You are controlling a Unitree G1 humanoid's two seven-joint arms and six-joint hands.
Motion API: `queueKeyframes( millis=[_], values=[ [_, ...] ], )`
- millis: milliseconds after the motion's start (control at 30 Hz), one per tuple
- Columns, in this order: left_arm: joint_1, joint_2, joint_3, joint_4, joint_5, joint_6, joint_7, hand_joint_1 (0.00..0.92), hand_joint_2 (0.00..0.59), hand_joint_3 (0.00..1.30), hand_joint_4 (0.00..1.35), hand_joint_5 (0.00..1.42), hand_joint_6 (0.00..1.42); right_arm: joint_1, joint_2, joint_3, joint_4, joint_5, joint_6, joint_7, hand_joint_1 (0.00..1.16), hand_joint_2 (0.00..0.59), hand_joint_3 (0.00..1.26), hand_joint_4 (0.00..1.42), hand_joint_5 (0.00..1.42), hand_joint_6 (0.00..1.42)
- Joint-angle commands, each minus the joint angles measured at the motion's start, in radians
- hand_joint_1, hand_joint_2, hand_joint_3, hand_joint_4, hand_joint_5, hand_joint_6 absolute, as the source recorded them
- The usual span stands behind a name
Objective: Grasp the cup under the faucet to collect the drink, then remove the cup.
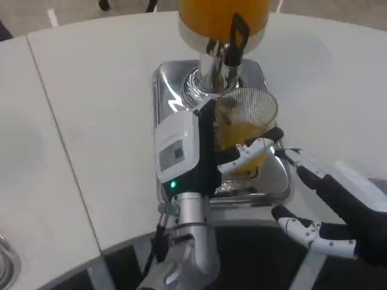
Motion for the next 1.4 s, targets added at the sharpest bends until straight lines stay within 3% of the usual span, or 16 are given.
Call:
queueKeyframes(
  millis=[33, 200, 467, 833, 1067, 1400],
  values=[
    [0.021, 0.01, 0.008, -0.02, -0.001, -0.029, 0.024, 0.58, 0.052, 1.09, 1.09, 1.42, 1.42, 0.002, -0.006, 0.007, 0.008, 0.015, -0.016, -0.009, 0.39, 0.493, 0.05, 0.0, 0.05, 0.18],
    [0.034, 0.041, 0.022, -0.049, -0.004, -0.037, 0.014, 0.585, 0.048, 1.1, 1.09, 1.42, 1.42, 0.003, -0.001, 0.013, 0.012, 0.022, -0.036, -0.028, 0.39, 0.493, 0.05, 0.0, 0.05, 0.18],
    [0.055, 0.141, 0.036, -0.102, 0.004, -0.04, -0.009, 0.589, 0.046, 1.12, 1.09, 1.42, 1.42, 0.019, -0.002, -0.003, 0.006, 0.029, -0.049, -0.05, 0.39, 0.493, 0.05, 0.0, 0.05, 0.18],
    [0.16, 0.23, 0.053, -0.266, 0.028, 0.011, -0.052, 0.585, 0.042, 1.14, 1.11, 1.42, 1.42, 0.031, 0.003, -0.003, -0.015, 0.011, -0.071, -0.083, 0.39, 0.505, 0.05, 0.0, 0.04, 0.18],
    [0.238, 0.269, 0.11, -0.398, -0.009, 0.02, -0.119, 0.588, 0.043, 1.14, 1.12, 1.42, 1.42, 0.031, -0.019, -0.022, -0.024, 0.0, -0.078, -0.073, 0.4, 0.507, 0.05, 0.0, 0.04, 0.18],
    [0.336, 0.28, 0.176, -0.573, -0.004, 0.097, -0.187, 0.583, 0.054, 1.15, 1.13, 1.42, 1.42, 0.056, -0.016, -0.023, -0.036, -0.018, -0.115, -0.094, 0.4, 0.508, 0.05, 0.0, 0.02, 0.12]
  ],
)
